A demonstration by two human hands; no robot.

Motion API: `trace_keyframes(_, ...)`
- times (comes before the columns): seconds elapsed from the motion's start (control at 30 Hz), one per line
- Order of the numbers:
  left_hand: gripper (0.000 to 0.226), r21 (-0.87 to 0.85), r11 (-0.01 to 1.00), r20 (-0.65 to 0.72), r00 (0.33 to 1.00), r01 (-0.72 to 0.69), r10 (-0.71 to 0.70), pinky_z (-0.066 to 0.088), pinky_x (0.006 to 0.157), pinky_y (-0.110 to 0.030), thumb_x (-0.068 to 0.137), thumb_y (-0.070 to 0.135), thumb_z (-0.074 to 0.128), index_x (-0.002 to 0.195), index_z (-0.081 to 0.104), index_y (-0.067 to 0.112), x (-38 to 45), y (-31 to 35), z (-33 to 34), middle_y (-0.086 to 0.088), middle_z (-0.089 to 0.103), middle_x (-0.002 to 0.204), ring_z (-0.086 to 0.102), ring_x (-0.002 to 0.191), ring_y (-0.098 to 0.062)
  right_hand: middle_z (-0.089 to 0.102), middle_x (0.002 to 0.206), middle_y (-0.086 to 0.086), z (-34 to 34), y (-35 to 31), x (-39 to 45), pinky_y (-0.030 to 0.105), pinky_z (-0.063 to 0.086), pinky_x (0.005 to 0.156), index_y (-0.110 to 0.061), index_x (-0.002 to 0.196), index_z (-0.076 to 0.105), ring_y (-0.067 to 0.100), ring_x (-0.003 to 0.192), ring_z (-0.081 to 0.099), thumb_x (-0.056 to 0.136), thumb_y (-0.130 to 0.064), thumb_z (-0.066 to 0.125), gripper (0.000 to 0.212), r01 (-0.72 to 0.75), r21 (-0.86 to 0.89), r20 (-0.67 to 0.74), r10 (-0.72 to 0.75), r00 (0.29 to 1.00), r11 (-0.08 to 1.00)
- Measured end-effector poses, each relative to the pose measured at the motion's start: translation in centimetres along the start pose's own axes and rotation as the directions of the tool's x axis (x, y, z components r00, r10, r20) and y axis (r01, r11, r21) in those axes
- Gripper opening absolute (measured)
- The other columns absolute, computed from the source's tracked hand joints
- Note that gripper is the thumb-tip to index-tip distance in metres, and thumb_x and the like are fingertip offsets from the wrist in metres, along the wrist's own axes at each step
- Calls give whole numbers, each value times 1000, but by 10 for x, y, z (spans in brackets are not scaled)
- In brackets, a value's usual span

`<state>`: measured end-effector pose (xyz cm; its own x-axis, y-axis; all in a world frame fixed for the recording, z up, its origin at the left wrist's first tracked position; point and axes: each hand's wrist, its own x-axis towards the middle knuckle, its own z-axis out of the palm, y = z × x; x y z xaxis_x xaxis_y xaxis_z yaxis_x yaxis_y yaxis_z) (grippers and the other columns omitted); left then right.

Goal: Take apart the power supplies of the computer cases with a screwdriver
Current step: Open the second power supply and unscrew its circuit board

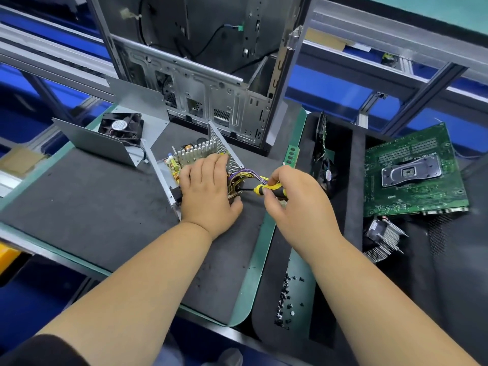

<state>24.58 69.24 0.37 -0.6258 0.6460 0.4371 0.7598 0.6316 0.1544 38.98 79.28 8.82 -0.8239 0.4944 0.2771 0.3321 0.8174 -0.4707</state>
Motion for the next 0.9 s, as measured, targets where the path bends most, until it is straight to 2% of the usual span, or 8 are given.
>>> trace_keyframes(0.2,86,-2,1000,-34,999,2,-2,24,106,-45,64,44,72,138,49,6,1,-2,1,-10,52,135,45,120,-31,63,92,-1,0,-4,4,34,38,70,-12,100,59,20,88,50,94,-20,63,11,-3,-16,25,4,1000,1000)
trace_keyframes(0.4,84,-4,1000,-44,999,4,-4,24,106,-45,65,44,70,137,50,7,0,-2,4,-10,53,133,43,118,-30,62,91,-3,1,-5,4,32,39,68,-14,100,58,17,87,50,94,-21,63,10,-5,-28,31,6,999,1000)
trace_keyframes(0.57,83,7,1000,-46,999,7,-7,23,107,-45,67,45,69,138,49,7,1,-3,5,-10,53,134,43,120,-30,65,94,-2,1,-6,5,40,47,73,-14,100,58,21,90,53,95,-21,61,10,-5,-8,63,5,998,1000)
trace_keyframes(0.8,82,9,1000,-53,999,6,-6,23,107,-45,67,45,67,138,49,7,1,-4,7,-10,53,135,45,120,-31,62,86,1,-4,-12,9,30,33,68,-8,96,62,25,84,53,90,-14,68,10,82,-81,70,-77,995,993)
trace_keyframes(0.9,83,6,1000,-59,998,4,-4,24,106,-46,67,45,67,138,49,7,1,-4,8,-11,53,134,45,119,-31,57,85,-3,-8,-14,16,31,37,72,-13,96,63,20,83,49,87,-15,70,12,96,-77,97,-89,991,992)
